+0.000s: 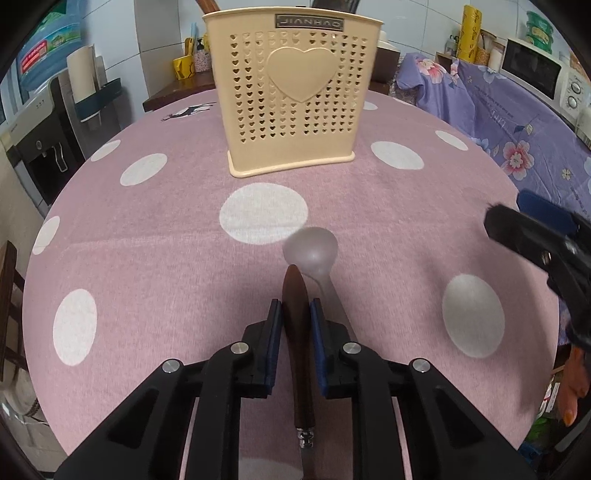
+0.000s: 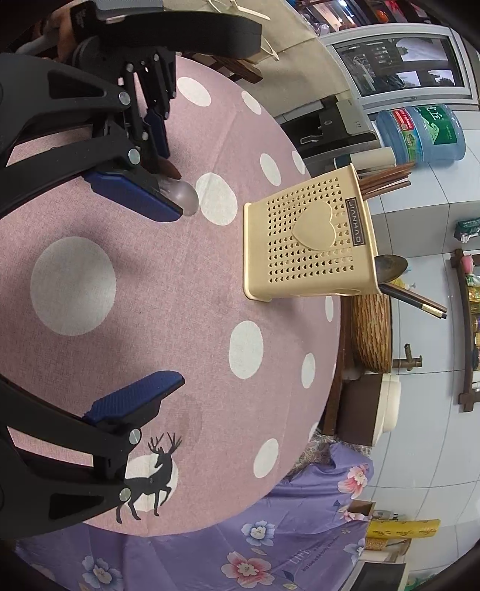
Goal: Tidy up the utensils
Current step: 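Grasp the wooden-handled spoon with the left tool while the right tool moves toward the grey spoon, then lift the wooden-handled spoon with the left tool while the right tool grasps the grey spoon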
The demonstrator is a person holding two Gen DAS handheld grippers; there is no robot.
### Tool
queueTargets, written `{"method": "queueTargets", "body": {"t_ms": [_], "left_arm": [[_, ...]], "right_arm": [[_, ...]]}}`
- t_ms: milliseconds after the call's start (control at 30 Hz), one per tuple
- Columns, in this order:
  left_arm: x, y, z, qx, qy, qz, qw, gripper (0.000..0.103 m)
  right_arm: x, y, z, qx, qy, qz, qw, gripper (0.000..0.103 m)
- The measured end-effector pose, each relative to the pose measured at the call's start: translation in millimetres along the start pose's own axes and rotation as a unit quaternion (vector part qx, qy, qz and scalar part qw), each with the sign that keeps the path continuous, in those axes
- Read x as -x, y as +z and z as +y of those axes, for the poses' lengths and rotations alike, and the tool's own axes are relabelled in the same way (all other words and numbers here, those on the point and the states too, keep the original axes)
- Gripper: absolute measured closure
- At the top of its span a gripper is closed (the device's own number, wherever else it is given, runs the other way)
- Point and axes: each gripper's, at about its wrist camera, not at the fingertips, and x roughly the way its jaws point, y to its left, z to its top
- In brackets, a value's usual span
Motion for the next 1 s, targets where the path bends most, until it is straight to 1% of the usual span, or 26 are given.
{"method": "queueTargets", "body": {"t_ms": [167, 267, 333, 400, 500, 567, 633, 667, 733, 900, 1000], "left_arm": [[-1.8, 4.9, 15.4, 0.033, -0.004, 0.0, 0.9995, 0.087], [0.7, 5.4, 30.1, 0.059, -0.003, -0.005, 0.9983, 0.087], [4.2, 6.5, 41.3, 0.079, -0.007, -0.01, 0.9968, 0.087], [10.3, 8.2, 50.1, 0.096, -0.003, -0.02, 0.9952, 0.087], [18.9, 12.3, 55.1, 0.105, 0.0, -0.035, 0.9938, 0.087], [25.6, 14.5, 55.7, 0.106, 0.0, -0.047, 0.9933, 0.087], [30.2, 17.0, 55.3, 0.105, 0.006, -0.055, 0.993, 0.087], [32.2, 17.7, 54.9, 0.103, 0.008, -0.059, 0.9929, 0.087], [34.2, 18.9, 56.3, 0.104, 0.007, -0.063, 0.9925, 0.087], [36.2, 22.4, 59.2, 0.106, 0.006, -0.069, 0.9919, 0.087], [37.4, 24.0, 62.3, 0.109, 0.006, -0.072, 0.9914, 0.087]], "right_arm": [[-12.7, 0.7, 5.2, -0.009, 0.02, 0.029, 0.999, 0.021], [-23.7, 1.7, 18.6, 0.003, 0.035, 0.05, 0.998, 0.021], [-33.3, 1.5, 32.4, 0.017, 0.043, 0.069, 0.997, 0.021], [-43.7, -0.2, 46.5, 0.034, 0.048, 0.088, 0.994, 0.021], [-58.5, -4.6, 74.3, 0.078, 0.051, 0.115, 0.989, 0.021], [-66.2, -6.6, 88.5, 0.103, 0.046, 0.127, 0.985, 0.022], [-73.0, -6.4, 96.2, 0.111, 0.044, 0.136, 0.983, 0.027], [-76.9, -5.4, 98.9, 0.112, 0.044, 0.141, 0.983, 0.028], [-84.5, -4.7, 102.5, 0.116, 0.04, 0.149, 0.981, 0.036], [-92.2, 0.5, 105.7, 0.112, 0.036, 0.155, 0.981, 0.044], [-98.8, 6.0, 108.1, 0.112, 0.035, 0.157, 0.981, 0.045]]}}
